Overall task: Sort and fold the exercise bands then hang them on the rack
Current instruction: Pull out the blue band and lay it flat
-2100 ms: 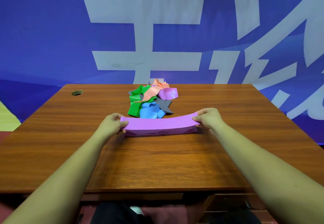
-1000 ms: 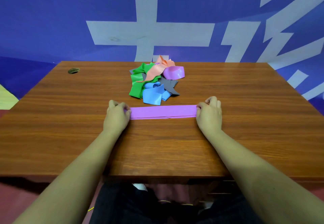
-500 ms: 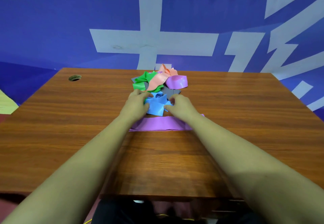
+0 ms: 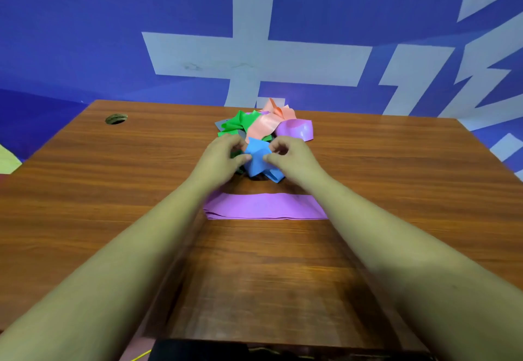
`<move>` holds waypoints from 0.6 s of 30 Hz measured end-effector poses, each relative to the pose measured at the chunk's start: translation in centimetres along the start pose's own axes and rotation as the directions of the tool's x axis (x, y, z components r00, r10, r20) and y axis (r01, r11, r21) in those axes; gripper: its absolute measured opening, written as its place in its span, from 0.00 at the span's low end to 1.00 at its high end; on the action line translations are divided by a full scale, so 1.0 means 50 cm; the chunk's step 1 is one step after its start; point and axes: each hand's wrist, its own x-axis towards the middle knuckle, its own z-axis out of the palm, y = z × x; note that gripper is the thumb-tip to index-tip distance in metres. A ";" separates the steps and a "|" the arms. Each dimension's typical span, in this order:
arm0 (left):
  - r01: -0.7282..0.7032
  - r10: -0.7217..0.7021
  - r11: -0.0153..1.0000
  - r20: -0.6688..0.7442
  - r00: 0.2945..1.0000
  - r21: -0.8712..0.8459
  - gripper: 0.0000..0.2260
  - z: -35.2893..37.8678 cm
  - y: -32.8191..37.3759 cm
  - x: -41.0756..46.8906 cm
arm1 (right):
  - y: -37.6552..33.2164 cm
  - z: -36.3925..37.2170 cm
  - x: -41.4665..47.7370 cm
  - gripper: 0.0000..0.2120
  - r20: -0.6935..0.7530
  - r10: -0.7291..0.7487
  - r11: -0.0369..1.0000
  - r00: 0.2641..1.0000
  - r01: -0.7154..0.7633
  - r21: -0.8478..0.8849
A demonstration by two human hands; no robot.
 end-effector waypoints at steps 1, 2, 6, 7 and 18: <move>0.006 -0.007 0.998 -0.023 1.000 -0.063 0.07 -0.011 0.011 0.002 | -0.021 -0.014 0.004 0.07 -0.009 -0.020 1.000 1.000 0.020 0.023; 0.007 -0.011 0.992 -0.031 0.999 -0.128 0.11 -0.021 0.022 0.006 | -0.044 -0.027 0.010 0.09 -0.026 -0.045 0.998 0.999 0.046 0.035; -0.014 0.007 0.965 -0.028 1.000 -0.260 0.36 -0.064 0.073 0.031 | -0.151 -0.086 0.024 0.11 -0.099 -0.178 0.983 0.979 0.181 0.029; 0.000 -0.006 0.960 -0.023 1.000 -0.282 0.40 -0.075 0.091 0.036 | -0.176 -0.102 0.026 0.11 -0.103 -0.198 0.980 0.975 0.200 0.016; -0.056 0.030 0.925 -0.074 0.997 -0.376 0.04 -0.117 0.217 0.042 | -0.277 -0.221 -0.024 0.08 -0.310 -0.224 0.945 0.924 0.284 0.165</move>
